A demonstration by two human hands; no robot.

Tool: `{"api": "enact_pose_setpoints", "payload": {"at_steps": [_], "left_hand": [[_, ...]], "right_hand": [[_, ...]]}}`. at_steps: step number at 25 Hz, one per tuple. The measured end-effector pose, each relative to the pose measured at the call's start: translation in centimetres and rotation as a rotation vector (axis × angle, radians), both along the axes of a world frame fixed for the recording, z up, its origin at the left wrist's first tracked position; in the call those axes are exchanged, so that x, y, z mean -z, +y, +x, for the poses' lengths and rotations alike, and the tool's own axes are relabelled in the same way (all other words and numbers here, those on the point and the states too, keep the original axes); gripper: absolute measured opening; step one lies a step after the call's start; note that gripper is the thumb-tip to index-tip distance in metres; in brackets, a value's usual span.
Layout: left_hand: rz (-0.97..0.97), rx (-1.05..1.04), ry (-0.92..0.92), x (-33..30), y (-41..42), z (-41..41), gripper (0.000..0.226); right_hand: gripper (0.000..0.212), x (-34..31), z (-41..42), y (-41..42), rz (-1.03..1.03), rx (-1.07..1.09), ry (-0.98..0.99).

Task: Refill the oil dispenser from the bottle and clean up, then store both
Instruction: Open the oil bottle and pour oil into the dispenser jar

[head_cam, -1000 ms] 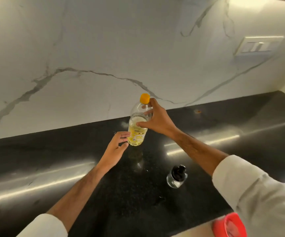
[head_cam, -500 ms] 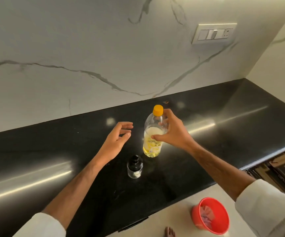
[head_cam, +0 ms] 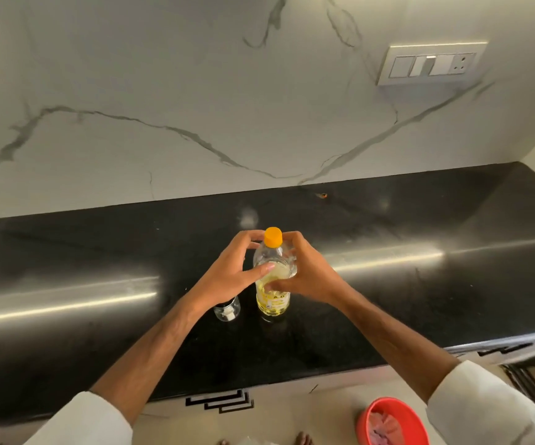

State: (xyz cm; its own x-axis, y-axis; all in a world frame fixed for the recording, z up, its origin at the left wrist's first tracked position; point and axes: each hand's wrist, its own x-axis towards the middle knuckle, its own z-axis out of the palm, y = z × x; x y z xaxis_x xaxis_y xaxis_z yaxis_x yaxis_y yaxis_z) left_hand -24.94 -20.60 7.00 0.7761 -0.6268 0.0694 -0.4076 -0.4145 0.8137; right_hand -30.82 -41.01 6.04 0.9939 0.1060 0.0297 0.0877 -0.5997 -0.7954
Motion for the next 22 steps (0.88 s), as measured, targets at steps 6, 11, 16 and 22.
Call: {"api": "enact_pose_setpoints", "payload": {"at_steps": [6, 11, 16, 22], "left_hand": [[-0.014, -0.096, -0.032, 1.0, -0.8, 0.0, 0.056], [-0.022, -0.145, -0.105, 0.8, -1.2, -0.7, 0.054], [-0.068, -0.175, -0.149, 0.9, -1.6, -0.9, 0.052], [-0.064, -0.190, -0.156, 1.3, -1.5, -0.6, 0.061]], "right_hand": [[0.040, -6.7, 0.8, -2.1, 0.055, 0.047, -0.160], [0.031, -8.6, 1.6, 0.9, -0.305, 0.071, -0.236], [0.025, -8.8, 1.9, 0.5, -0.380, 0.090, -0.215], [0.027, -10.2, 2.2, -0.1, -0.581, -0.189, -0.190]]}}
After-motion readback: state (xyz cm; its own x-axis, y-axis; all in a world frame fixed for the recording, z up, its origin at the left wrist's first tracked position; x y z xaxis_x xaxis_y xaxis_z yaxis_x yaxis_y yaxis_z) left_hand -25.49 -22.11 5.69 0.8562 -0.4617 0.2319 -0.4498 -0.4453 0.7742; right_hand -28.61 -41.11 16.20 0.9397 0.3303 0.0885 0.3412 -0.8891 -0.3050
